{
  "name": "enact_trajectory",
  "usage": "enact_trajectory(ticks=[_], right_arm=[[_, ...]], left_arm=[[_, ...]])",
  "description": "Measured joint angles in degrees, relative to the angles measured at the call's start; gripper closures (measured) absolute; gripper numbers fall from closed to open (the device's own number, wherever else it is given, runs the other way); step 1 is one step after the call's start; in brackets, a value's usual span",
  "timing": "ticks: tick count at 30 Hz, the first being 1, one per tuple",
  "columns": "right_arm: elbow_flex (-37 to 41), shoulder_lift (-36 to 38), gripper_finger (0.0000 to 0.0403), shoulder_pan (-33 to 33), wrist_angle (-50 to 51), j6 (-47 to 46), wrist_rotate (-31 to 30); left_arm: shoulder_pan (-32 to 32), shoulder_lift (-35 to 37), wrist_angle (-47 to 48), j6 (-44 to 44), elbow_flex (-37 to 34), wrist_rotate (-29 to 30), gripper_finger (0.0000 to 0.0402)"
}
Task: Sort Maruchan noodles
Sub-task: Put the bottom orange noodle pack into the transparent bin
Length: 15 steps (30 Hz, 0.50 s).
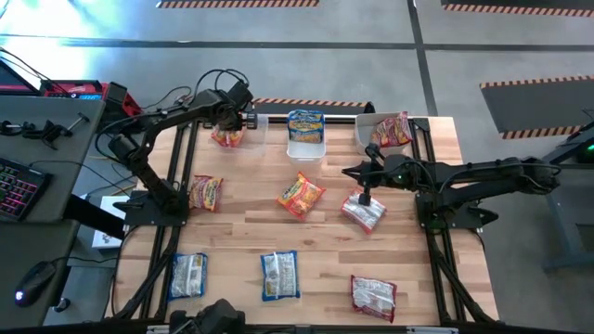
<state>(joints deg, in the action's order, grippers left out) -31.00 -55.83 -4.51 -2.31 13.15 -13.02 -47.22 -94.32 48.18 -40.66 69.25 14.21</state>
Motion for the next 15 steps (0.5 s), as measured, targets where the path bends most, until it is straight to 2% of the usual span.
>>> enact_trajectory(ticks=[8,15], right_arm=[[0.02,-0.02,0.0403,-0.01,2.08,0.22,-0.02],[0.02,-0.02,0.0403,0.0,2.1,0.24,-0.04]], left_arm=[[0.57,-0.07,-1.87,-3.05,-3.61,3.16,0.0379],[2.45,-0.07,-1.99,-0.61,-3.96,6.0,0.0317]])
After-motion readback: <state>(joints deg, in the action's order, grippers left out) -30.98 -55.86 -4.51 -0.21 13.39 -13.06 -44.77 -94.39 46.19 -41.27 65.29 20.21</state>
